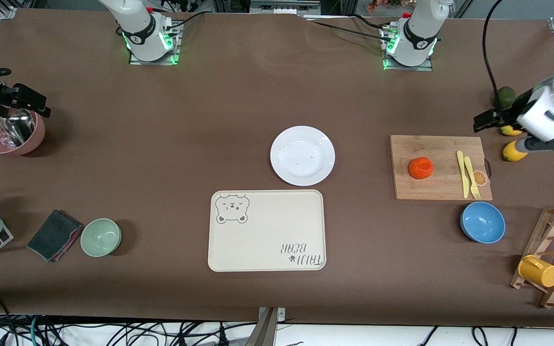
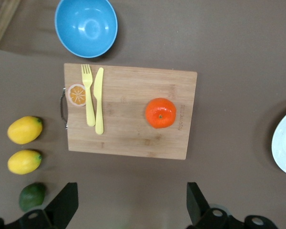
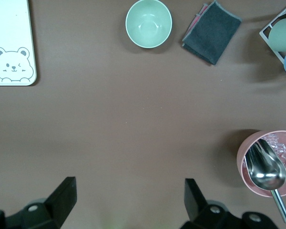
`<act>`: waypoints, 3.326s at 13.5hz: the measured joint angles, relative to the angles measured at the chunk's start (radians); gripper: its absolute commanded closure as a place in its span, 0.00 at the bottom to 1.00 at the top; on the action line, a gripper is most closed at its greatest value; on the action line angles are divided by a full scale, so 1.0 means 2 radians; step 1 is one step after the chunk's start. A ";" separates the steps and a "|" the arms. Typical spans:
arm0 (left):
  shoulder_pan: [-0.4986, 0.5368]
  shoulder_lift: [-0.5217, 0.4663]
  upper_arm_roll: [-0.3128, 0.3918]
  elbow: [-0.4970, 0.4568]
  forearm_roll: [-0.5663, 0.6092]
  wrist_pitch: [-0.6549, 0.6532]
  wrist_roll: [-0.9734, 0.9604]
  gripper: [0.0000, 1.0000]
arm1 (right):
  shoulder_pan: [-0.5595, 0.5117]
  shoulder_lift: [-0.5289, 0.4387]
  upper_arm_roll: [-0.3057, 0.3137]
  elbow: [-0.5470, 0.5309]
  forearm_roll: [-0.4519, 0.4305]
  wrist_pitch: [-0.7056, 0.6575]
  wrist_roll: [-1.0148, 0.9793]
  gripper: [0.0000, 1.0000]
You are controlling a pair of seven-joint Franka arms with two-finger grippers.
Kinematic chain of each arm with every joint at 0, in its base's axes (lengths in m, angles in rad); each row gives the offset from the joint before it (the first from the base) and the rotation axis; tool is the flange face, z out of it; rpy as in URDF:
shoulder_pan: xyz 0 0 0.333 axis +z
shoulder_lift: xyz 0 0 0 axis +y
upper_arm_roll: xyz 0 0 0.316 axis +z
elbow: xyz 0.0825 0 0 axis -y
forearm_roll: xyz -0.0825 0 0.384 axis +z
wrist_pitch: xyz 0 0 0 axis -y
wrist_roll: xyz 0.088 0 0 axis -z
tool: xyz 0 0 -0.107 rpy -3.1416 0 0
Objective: Place orange and plate with both arms
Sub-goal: 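Reach the left gripper down to the orange on the cutting board, then close the left gripper on the orange and lift it, then carry the orange with the left gripper onto the white plate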
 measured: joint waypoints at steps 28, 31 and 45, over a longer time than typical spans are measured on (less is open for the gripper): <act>-0.007 0.164 -0.008 -0.167 -0.084 0.323 0.004 1.00 | 0.000 0.000 0.000 0.000 0.000 -0.002 0.000 0.00; -0.009 0.135 -0.039 -0.163 -0.121 0.314 0.004 1.00 | 0.000 0.000 0.000 0.000 0.000 -0.002 0.000 0.00; -0.187 0.193 -0.138 -0.121 -0.212 0.384 -0.227 1.00 | 0.000 0.000 0.000 0.000 0.000 -0.002 0.000 0.00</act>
